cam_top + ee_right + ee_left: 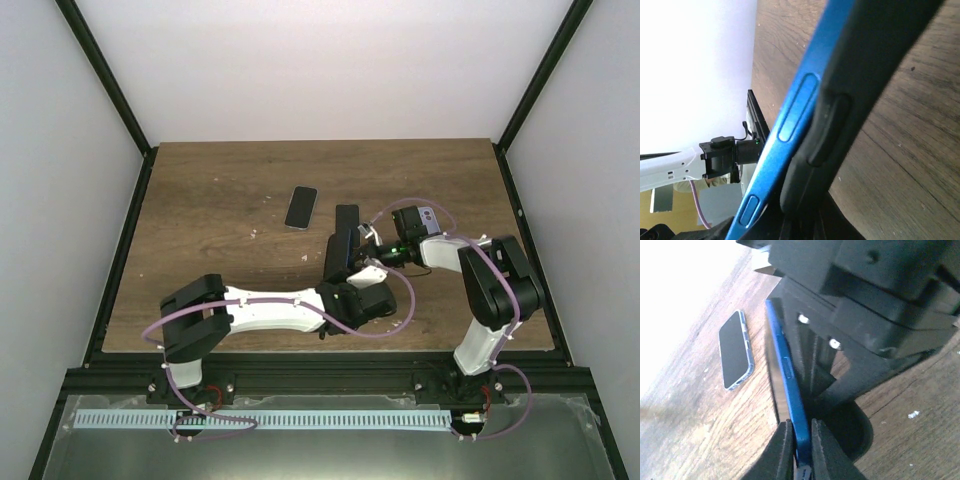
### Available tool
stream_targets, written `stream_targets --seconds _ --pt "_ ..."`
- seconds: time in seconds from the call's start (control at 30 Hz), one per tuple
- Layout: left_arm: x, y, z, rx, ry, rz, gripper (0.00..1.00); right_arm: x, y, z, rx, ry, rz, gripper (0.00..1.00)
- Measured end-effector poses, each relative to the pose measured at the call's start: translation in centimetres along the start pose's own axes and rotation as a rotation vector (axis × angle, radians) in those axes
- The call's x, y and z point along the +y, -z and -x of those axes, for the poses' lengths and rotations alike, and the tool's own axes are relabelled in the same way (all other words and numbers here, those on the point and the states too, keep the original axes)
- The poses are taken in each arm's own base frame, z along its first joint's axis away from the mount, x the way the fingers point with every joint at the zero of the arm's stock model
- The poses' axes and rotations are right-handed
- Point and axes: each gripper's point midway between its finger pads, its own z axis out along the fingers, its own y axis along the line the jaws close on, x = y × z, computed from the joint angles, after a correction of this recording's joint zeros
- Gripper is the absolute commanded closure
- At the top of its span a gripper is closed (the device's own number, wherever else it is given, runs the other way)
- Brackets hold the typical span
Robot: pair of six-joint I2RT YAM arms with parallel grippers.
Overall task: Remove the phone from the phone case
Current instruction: Remove the phone case from the phone, then move the phone to the center of the board.
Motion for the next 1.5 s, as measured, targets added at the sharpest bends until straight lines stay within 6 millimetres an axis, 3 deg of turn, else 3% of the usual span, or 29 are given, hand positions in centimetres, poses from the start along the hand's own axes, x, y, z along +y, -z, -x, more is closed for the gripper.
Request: stream_targets --seconds 0.33,0.67,0.9,1.13,1.3,1.4,1.5 --pt "2.2 1.1 0.4 -0.008 0.025 0.050 1.00 -0.7 -0.1 -0.3 0.007 -0.027 -0.022 0.99" --pt "8.8 6.5 3.5 -0.137 0.291 0.026 1.00 -2.5 0.3 0.6 -0.031 0.032 -0.140 0.99" --pt "11.1 9.0 1.3 -0.160 0.366 -0.051 1.00 -2.5 2.0 2.3 -0.086 0.118 -0.223 0.99" --pt "11.4 10.1 -1.5 -0.137 0.346 -0.113 1.00 1.4 6.1 6.3 -0.204 0.322 -0.311 0.99" --pt "10.0 9.7 -2.8 -0.097 0.298 -0.160 1.00 3.9 11.7 9.2 -0.285 0.444 -0.349 0.99" --pt "8.4 8.8 -3.5 -0.054 0.232 -0.176 1.00 3.7 15.1 9.1 -0.331 0.459 -0.354 0.99" --pt "6.7 7.5 -4.4 -0.013 0.139 -0.171 1.00 2.5 17.1 7.5 -0.365 0.421 -0.332 0.99"
